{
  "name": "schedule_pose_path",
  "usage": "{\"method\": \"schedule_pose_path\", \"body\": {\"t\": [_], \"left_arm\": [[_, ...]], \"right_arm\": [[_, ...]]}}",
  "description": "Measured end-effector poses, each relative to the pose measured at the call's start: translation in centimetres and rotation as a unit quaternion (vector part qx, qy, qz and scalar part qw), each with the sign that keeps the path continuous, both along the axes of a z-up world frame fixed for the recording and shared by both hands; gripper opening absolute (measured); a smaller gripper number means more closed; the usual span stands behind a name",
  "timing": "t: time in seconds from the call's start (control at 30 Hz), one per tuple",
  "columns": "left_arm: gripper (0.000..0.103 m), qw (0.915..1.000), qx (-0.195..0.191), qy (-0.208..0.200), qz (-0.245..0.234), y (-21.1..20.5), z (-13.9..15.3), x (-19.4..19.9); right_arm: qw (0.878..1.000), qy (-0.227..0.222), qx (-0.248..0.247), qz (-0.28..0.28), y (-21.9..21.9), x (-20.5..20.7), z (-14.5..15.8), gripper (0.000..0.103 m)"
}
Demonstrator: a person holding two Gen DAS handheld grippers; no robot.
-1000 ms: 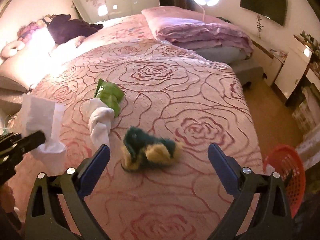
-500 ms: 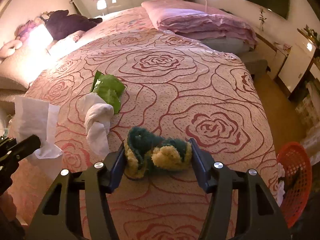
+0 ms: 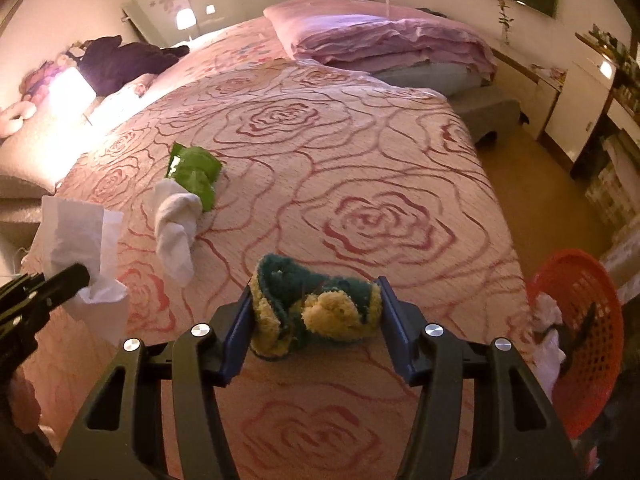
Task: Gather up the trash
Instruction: 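Carry the tissue and sponge over the red wastebasket with both tools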
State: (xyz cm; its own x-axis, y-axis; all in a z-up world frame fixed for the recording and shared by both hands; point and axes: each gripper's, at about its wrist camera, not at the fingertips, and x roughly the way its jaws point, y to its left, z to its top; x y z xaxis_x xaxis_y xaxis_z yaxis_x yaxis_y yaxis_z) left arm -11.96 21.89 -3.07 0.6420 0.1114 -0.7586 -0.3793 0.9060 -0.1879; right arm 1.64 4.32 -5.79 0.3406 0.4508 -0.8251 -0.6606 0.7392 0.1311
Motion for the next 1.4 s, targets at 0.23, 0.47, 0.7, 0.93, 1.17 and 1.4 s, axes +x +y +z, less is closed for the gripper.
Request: {"method": "schedule_pose_path", "body": {"t": [0.23, 0.47, 0.7, 0.93, 1.17, 1.4], "left_arm": [[0.021, 0.9998, 0.005, 0.001, -0.02, -1.4, 0.3, 0.5], [0.021, 0.9991, 0.008, 0.001, -0.041, -3.7, 0.6, 0.3], [0.021, 0.9989, 0.01, 0.005, -0.045, -5.1, 0.6, -0.7], [0.021, 0.9988, 0.018, 0.008, -0.046, -5.7, 0.7, -0.8], [0.021, 0.9981, 0.029, 0.015, -0.051, -6.1, 1.3, 0.9], [0.021, 0.9959, 0.049, 0.006, -0.077, -7.2, 3.0, 4.5]], "right_arm": [[1.0, -0.009, -0.01, -0.007, -3.0, -0.9, 0.5, 0.055], [1.0, 0.0, -0.017, -0.003, -3.8, -1.7, -0.4, 0.057], [1.0, -0.005, -0.014, 0.002, -3.7, -2.7, -0.4, 0.061], [1.0, -0.019, -0.015, 0.014, -3.4, -3.4, -0.7, 0.055], [1.0, -0.02, 0.011, 0.011, -4.2, -2.4, 0.6, 0.051], [0.998, -0.032, 0.06, -0.014, -6.0, 0.3, 3.8, 0.051]]}}
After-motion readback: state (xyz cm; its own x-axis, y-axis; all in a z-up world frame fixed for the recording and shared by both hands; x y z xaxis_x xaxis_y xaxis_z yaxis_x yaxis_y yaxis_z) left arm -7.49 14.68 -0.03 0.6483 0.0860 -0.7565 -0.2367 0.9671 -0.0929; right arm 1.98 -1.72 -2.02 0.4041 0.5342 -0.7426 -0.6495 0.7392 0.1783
